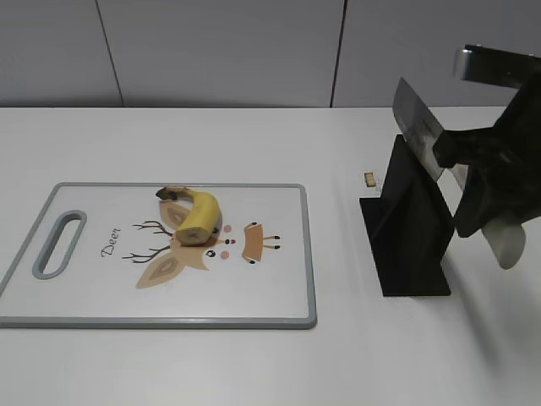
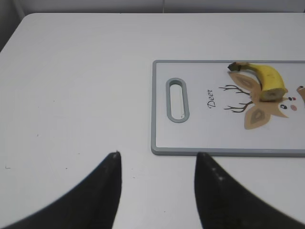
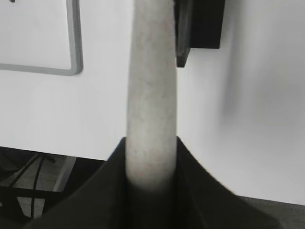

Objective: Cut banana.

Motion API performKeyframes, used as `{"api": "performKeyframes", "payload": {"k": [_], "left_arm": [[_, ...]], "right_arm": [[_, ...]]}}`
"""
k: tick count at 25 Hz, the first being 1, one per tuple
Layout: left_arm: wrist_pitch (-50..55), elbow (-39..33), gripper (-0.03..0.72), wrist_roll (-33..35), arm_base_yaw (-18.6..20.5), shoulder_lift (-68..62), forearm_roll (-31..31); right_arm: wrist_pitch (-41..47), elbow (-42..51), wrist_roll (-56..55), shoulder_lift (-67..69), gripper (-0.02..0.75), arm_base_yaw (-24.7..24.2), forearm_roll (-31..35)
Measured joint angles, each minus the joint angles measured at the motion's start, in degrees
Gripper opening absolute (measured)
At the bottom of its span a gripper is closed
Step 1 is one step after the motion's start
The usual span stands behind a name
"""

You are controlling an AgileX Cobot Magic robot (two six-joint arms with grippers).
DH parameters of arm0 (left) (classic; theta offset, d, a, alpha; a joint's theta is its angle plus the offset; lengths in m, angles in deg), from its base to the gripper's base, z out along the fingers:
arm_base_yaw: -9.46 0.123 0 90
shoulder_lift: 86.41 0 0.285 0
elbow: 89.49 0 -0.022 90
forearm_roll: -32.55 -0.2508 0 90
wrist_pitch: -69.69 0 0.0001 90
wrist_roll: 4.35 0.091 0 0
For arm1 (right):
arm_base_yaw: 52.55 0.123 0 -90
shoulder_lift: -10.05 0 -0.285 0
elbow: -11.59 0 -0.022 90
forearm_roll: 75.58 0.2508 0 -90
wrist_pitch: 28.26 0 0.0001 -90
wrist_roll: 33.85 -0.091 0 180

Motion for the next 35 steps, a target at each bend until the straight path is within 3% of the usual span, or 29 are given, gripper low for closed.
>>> {"api": "performKeyframes", "payload": {"k": [12,21,30,35], "left_arm": [[0.0,0.0,0.472,0.0,0.0,0.0,0.0],[0.0,0.0,0.472,0.0,0.0,0.0,0.0],[-2.1,3.2,0.472,2.1,0.0,-4.5,0.1],[-7.4,6.5,0.472,11.1,0.0,-13.4,5.2]], "right_arm": [[3.6,-7.5,2.7,-3.8,0.172,0.0,-4.2],[-3.0,-8.0,7.6,-3.8,0.172,0.0,-4.6],[-3.1,-9.4,26.9,-3.8,0.172,0.0,-3.8],[-0.9,-13.8,40.2,-1.0,0.172,0.0,-1.1]]}}
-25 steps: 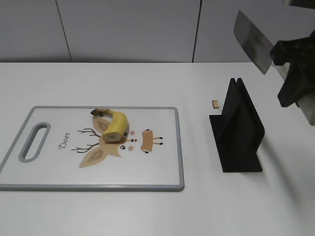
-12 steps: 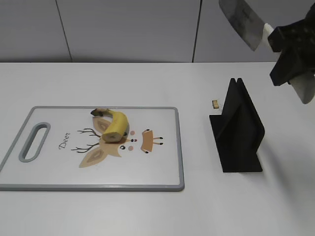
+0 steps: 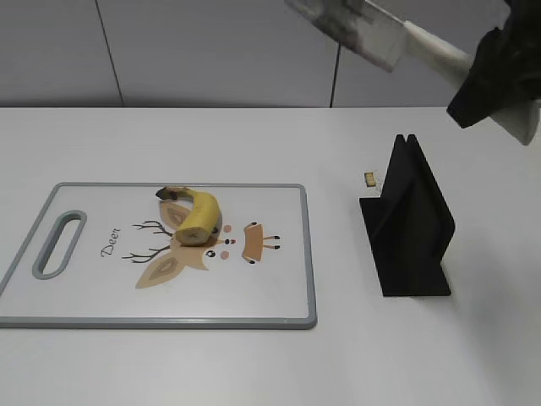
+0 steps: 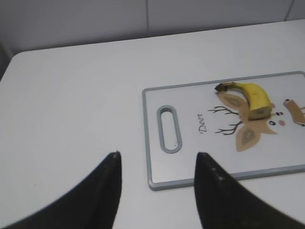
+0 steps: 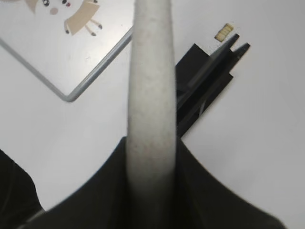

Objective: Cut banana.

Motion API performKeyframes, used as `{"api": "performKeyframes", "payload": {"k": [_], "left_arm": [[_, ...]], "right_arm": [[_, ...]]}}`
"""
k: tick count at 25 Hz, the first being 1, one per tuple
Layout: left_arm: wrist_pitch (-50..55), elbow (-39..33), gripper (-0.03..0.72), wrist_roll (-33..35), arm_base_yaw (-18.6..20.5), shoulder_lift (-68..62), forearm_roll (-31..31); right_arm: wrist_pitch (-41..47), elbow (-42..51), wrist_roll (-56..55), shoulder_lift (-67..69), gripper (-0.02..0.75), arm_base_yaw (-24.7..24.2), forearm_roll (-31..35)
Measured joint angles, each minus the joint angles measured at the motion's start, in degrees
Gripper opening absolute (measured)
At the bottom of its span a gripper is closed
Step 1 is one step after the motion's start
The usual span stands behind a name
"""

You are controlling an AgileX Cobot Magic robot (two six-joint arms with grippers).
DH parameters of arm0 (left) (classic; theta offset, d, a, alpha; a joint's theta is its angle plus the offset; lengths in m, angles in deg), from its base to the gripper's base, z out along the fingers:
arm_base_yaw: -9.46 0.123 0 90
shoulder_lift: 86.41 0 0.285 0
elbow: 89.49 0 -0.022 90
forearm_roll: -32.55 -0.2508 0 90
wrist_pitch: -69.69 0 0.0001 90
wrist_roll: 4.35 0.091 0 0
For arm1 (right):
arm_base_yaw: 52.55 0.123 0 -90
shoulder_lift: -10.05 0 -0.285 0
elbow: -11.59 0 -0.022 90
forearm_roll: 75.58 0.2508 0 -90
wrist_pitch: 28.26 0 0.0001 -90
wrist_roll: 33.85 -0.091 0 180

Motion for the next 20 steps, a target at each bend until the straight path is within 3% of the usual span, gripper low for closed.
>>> {"api": "performKeyframes", "payload": {"k": [4,14,20], "left_arm": [[-1.7,3.2,0.472,10.1,0.0,-8.9,6.4],[2.7,13.2,0.472,40.3,0.0,-31.0,19.4],[5.0,22.4,0.472,48.3,-3.4,-42.8,22.5]], "right_arm": [[3.6,-3.1,11.8,3.5,0.172,0.0,2.1],[5.5,-8.9,29.4,11.2,0.172,0.2,4.2],[5.9,-11.7,37.9,15.8,0.172,2.1,4.5]]}}
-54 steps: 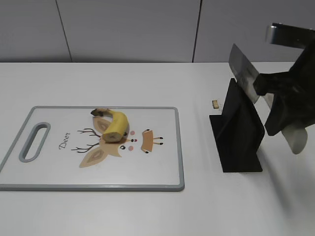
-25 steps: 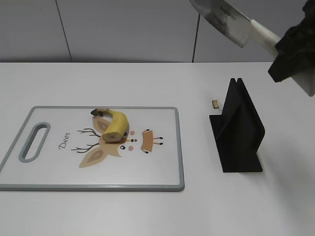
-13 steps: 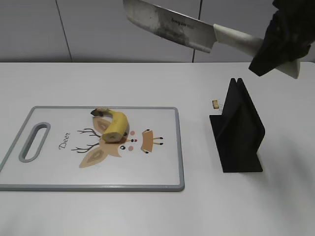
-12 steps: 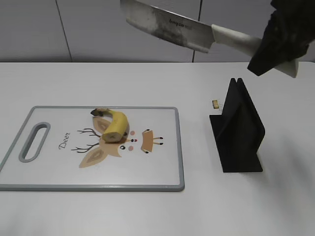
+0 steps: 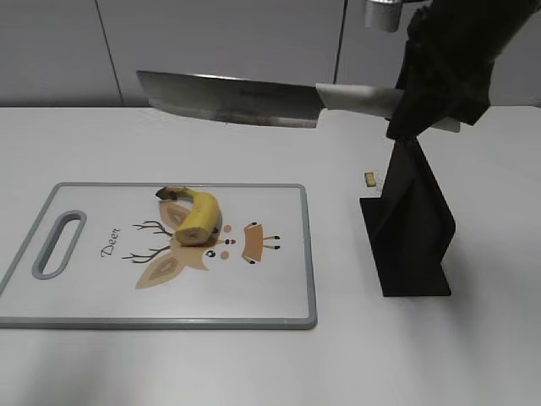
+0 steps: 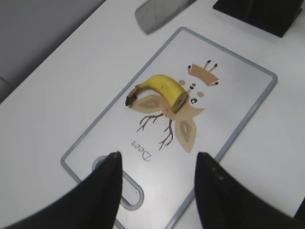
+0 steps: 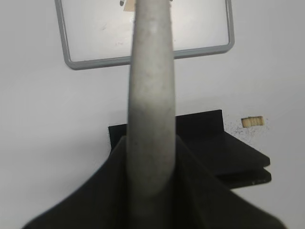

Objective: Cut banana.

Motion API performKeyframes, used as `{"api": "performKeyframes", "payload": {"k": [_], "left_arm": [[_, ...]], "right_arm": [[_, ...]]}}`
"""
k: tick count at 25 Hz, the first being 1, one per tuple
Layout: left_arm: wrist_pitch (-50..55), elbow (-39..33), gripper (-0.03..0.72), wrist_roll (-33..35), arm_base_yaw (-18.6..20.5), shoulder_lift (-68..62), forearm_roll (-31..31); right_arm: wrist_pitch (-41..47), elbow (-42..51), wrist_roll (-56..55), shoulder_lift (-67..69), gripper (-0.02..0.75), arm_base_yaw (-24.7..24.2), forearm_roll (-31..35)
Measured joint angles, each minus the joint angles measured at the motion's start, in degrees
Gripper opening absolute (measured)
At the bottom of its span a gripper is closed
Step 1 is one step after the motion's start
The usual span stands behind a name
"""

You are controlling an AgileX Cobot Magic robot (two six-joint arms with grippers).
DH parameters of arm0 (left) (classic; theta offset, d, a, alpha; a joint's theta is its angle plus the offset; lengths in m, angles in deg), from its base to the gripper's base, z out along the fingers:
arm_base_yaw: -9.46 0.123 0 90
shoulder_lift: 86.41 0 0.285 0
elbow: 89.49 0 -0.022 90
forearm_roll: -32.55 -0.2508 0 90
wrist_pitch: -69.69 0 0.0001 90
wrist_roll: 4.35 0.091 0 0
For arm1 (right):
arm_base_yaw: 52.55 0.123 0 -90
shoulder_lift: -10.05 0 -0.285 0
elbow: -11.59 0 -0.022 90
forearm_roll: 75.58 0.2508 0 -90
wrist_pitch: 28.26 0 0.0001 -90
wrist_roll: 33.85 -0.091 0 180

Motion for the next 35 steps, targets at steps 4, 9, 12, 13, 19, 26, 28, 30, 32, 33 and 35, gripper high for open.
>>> {"api": "performKeyframes", "payload": {"k": [4,9,12,13,19,26,28,30,32,33,35], "left_arm": [[0.0,6.1,0.480,3.5,-4.6,-7.5,0.0],[-0.1,9.9,0.532,6.1,-7.8,-17.0,-0.3],[-1.3,10.1,0.556,7.9,-9.3,-22.1,-1.4],[-2.3,10.1,0.558,8.3,-9.9,-23.5,-2.0],[-7.2,10.2,0.563,9.5,-11.7,-28.9,-4.1],[-9.3,10.3,0.563,9.7,-11.8,-33.0,-5.3],[-10.6,10.3,0.558,9.7,-11.8,-33.7,-5.3],[-11.1,10.3,0.541,9.7,-11.8,-34.4,-5.3],[-11.3,10.3,0.508,9.7,-11.8,-34.8,-5.3],[-11.3,10.3,0.486,9.7,-11.8,-34.8,-5.2],[-11.3,10.3,0.442,9.7,-11.8,-34.8,-4.9]], "right_arm": [[0.0,-1.8,2.6,4.0,0.172,2.0,-0.1],[0.0,-3.7,3.2,6.9,0.172,3.1,0.6],[-0.6,-3.8,3.4,8.0,0.172,3.1,0.8],[-0.7,-3.8,3.6,8.4,0.172,3.1,0.9],[-1.6,-3.9,5.1,10.3,0.172,4.2,1.1],[-3.5,-4.1,5.9,10.3,0.172,4.3,2.8],[-3.7,-4.1,6.2,10.3,0.172,4.3,3.6],[-3.7,-4.1,6.4,10.3,0.172,4.3,4.1],[-3.7,-4.1,6.5,10.3,0.172,4.3,4.1],[-3.7,-4.1,6.6,10.3,0.172,4.3,4.1],[-3.7,-4.1,6.6,10.3,0.172,4.3,4.1]]}}
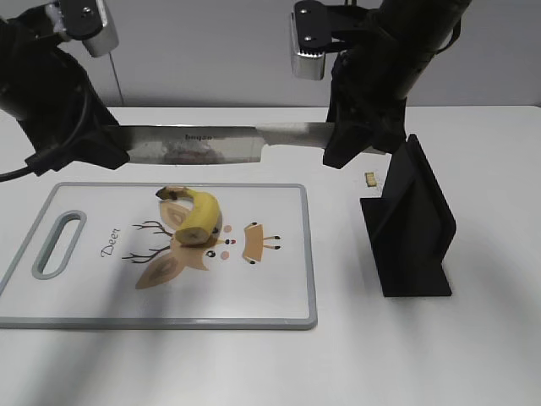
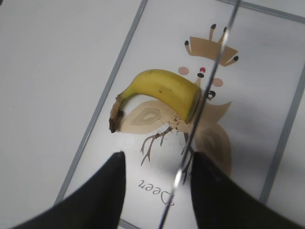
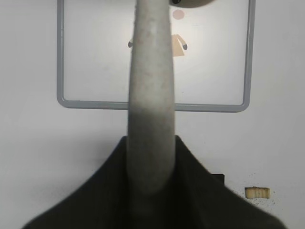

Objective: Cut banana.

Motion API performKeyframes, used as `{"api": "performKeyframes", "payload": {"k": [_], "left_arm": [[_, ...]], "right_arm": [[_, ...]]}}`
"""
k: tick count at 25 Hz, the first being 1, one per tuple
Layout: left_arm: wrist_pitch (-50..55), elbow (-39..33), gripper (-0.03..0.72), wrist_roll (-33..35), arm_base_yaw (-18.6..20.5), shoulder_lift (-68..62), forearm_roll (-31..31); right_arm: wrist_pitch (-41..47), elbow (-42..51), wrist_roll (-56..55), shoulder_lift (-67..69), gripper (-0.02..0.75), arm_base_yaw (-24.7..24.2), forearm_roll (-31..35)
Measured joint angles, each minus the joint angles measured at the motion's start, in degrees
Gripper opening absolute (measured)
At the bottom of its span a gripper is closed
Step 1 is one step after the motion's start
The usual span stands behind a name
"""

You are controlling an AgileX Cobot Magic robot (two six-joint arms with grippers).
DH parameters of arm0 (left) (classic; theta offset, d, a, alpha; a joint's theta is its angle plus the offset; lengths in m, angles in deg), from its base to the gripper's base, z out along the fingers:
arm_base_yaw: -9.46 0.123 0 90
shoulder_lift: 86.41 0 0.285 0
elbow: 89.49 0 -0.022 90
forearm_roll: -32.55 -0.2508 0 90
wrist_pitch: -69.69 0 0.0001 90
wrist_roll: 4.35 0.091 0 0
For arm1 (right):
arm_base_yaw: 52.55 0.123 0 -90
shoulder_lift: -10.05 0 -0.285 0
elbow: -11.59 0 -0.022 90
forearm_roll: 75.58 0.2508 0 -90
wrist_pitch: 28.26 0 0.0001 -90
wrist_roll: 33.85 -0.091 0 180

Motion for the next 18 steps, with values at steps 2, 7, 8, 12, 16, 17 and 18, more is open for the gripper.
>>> {"api": "performKeyframes", "payload": {"k": [2,7,8,12,16,17,18], "left_arm": [[0.0,0.0,0.400,0.0,0.0,0.0,0.1],[-0.1,0.0,0.326,0.0,0.0,0.0,2.0],[-0.1,0.0,0.308,0.0,0.0,0.0,2.6],[0.0,0.0,0.167,0.1,0.0,0.0,3.3],[1.7,0.0,0.032,1.2,-0.3,-0.5,3.4],[1.7,-0.1,0.024,1.4,-0.4,-1.0,3.3],[1.8,-0.1,0.019,1.6,-0.4,-1.4,3.3]], "right_arm": [[0.0,0.0,0.1,0.0,0.172,0.0,0.0],[0.0,0.0,0.1,0.0,0.172,0.0,-0.1],[0.0,0.0,0.1,0.0,0.172,0.0,-0.1],[-0.4,0.0,-0.3,0.0,0.172,0.0,-0.9],[-1.0,0.0,-1.2,0.7,0.176,0.0,-2.9],[-0.9,-0.1,-1.7,1.2,0.176,0.0,-3.0],[-0.6,-0.1,-2.1,1.6,0.178,0.0,-3.0]]}}
